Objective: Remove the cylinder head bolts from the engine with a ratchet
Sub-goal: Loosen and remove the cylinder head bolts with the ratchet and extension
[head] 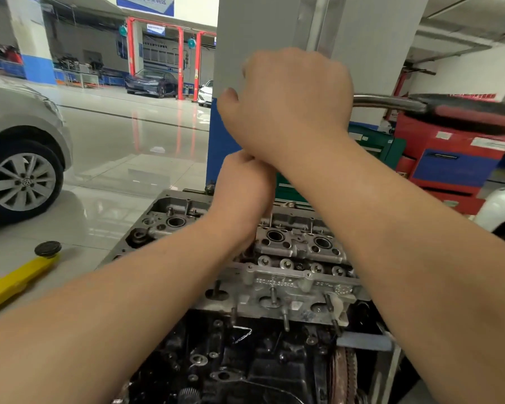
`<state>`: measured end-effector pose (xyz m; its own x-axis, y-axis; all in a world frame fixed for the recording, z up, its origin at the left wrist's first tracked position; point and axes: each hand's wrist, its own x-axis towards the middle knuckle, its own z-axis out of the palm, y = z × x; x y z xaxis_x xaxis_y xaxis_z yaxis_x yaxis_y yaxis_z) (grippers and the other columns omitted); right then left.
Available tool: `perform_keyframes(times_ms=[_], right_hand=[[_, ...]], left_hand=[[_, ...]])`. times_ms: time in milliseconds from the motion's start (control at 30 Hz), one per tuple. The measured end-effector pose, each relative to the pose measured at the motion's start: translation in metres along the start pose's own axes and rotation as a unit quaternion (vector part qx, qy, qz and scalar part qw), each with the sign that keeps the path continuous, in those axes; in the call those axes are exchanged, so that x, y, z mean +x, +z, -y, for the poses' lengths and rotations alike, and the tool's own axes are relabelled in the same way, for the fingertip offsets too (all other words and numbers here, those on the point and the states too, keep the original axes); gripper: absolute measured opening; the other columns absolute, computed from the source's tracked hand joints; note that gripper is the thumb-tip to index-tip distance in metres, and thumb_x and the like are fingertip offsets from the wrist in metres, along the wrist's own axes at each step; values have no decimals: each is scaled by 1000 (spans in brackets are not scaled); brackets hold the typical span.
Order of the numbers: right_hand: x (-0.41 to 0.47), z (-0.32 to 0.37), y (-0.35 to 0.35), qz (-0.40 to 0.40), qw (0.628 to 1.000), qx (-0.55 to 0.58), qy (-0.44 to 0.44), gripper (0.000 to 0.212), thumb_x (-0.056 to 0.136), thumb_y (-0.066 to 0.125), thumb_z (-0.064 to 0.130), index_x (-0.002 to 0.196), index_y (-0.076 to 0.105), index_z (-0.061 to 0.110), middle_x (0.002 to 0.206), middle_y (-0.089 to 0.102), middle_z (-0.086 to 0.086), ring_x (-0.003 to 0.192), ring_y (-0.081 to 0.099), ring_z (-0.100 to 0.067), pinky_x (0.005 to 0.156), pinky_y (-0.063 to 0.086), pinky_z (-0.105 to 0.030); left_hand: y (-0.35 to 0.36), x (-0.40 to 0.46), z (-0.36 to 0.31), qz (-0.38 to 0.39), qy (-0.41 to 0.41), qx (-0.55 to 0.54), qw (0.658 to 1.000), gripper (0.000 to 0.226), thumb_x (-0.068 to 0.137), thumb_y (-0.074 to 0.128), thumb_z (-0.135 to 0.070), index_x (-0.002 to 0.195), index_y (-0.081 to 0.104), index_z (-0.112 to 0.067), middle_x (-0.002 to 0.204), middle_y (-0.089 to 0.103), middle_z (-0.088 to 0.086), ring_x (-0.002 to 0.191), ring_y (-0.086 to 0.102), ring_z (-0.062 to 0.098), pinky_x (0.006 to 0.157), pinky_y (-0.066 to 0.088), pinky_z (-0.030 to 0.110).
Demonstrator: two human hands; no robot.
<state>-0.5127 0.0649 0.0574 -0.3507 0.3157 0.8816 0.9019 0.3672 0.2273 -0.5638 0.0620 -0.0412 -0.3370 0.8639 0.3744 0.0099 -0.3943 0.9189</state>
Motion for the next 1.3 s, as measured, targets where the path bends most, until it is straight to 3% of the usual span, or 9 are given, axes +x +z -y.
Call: perform_keyframes(times_ms=[167, 300, 433, 633, 700, 900, 1100, 1200, 1300], right_hand=[[0, -26, 7, 61, 933, 355, 15, 31, 92, 58, 30, 65, 49, 19, 59, 43, 3, 73, 49, -26, 63, 43, -41], [0, -10, 4, 41, 993, 108, 27, 34, 93, 49, 32, 65, 35, 19, 59, 34, 2, 67, 44, -32, 51, 23, -33], [-7, 3, -5, 9, 999, -42, 6, 41, 90, 52, 33, 60, 26, 22, 57, 25, 4, 49, 21, -22, 51, 11, -27], [0, -23, 8, 49, 932, 359, 8, 32, 90, 55, 30, 66, 53, 9, 63, 47, -9, 74, 48, -35, 62, 43, -45], [0, -24, 10, 59, 926, 373, 19, 32, 92, 56, 24, 68, 53, 4, 67, 48, -18, 76, 49, -38, 65, 45, -47], [-3, -6, 3, 22, 999, -31, 22, 38, 91, 51, 32, 62, 28, 22, 59, 24, 3, 55, 30, -28, 51, 12, -28], [1, -25, 11, 49, 946, 318, 32, 31, 90, 56, 37, 72, 60, 12, 66, 57, -5, 73, 54, -28, 61, 42, -42], [1, -27, 12, 64, 923, 375, 50, 31, 92, 57, 26, 71, 58, 4, 71, 54, -18, 75, 51, -34, 67, 47, -47], [3, -17, 14, 55, 990, 115, 57, 29, 91, 48, 32, 67, 44, 16, 64, 43, -2, 67, 46, -31, 54, 30, -34]], left_hand=[[-17, 9, -14, 233, -66, -50, 969, 35, 82, 59, -30, 56, 36, -24, 48, 23, -1, 44, 23, 19, 48, 32, 28], [-8, 2, -7, 39, 32, 82, 995, 23, 65, 51, -21, 73, 53, 1, 58, 53, 9, 59, 45, 21, 61, 39, 32], [-3, -3, 0, -20, 50, 77, 996, 12, 83, 49, -7, 72, 46, -2, 62, 43, 7, 57, 33, 20, 53, 32, 33], [-22, 17, -14, 298, -86, -99, 946, 37, 87, 50, -23, 55, 33, -25, 48, 20, -5, 44, 18, 16, 50, 24, 27], [-17, 17, -11, 240, -51, -47, 968, 35, 92, 53, -20, 60, 40, -19, 46, 29, 0, 43, 27, 18, 49, 31, 27], [6, 2, 5, -33, 58, 76, 995, 19, 78, 48, 1, 61, 42, -8, 48, 44, 2, 55, 36, 24, 53, 31, 34], [-19, 17, -13, 281, -93, -101, 950, 33, 82, 55, -22, 58, 34, -23, 46, 22, -4, 43, 17, 16, 48, 25, 27], [-13, 13, -12, 171, -1, 43, 984, 34, 93, 62, -27, 66, 46, -14, 47, 44, 3, 43, 39, 17, 50, 38, 25], [-4, 2, -6, 12, 56, 70, 996, 12, 82, 55, -19, 72, 56, -12, 51, 57, -3, 45, 48, 9, 49, 38, 20]])
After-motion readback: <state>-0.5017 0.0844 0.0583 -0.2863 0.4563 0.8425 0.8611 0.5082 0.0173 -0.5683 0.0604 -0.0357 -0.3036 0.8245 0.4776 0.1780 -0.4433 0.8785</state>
